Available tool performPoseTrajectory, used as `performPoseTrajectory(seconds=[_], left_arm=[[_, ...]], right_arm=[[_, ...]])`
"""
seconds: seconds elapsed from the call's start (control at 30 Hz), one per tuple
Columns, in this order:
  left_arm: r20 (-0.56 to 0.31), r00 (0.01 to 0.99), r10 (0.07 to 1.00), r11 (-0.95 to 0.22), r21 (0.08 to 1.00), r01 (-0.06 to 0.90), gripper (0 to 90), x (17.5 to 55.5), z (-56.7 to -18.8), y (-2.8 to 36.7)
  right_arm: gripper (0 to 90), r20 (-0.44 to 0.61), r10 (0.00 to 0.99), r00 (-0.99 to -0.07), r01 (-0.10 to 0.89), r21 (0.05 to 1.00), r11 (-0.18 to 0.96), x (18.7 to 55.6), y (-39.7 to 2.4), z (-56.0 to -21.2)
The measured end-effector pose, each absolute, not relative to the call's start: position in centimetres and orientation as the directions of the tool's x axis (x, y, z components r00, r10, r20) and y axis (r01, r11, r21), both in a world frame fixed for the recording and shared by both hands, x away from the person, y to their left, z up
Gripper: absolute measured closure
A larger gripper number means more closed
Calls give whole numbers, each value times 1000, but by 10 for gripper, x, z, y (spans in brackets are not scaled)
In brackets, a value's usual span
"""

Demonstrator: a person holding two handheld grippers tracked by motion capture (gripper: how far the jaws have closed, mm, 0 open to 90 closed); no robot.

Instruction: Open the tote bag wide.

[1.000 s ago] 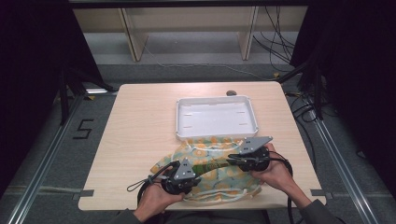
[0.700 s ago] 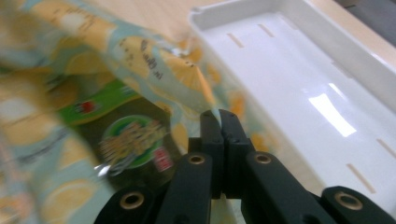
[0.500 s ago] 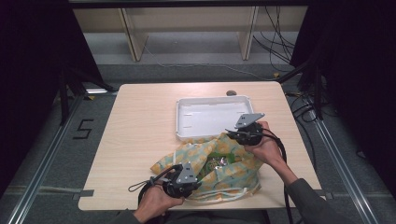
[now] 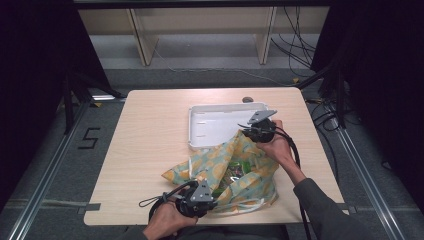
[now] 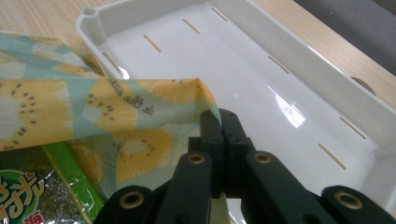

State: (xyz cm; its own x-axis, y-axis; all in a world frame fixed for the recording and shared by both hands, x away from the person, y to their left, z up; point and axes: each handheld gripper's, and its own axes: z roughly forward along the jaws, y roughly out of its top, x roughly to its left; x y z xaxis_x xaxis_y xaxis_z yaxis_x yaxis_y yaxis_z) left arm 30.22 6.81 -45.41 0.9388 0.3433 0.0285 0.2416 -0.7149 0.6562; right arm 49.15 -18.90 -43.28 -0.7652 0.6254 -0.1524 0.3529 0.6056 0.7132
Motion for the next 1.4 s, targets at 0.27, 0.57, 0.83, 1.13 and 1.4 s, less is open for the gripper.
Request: performPoseTrajectory(seconds=[0.27,0.57,0.83,1.13,1.4], left_arm=[[9,898,441,-589,758,281,566,307,-431,68],[100,828,551,-568,772,285,426,341,-407,70],[23,817,577,-542,758,361,325,378,-414,52],[-30,812,582,-538,735,413,587,410,-425,49],[20,787,617,-534,745,400,843,426,-424,66]], right_arm=[[633,-89,613,-785,348,754,557,465,-194,-415],[539,-11,509,-861,307,786,537,415,-206,-405],[442,83,370,-925,297,766,570,395,-203,-425],[439,117,299,-947,291,703,649,387,-195,-447],[777,113,247,-962,262,625,735,383,-194,-453]])
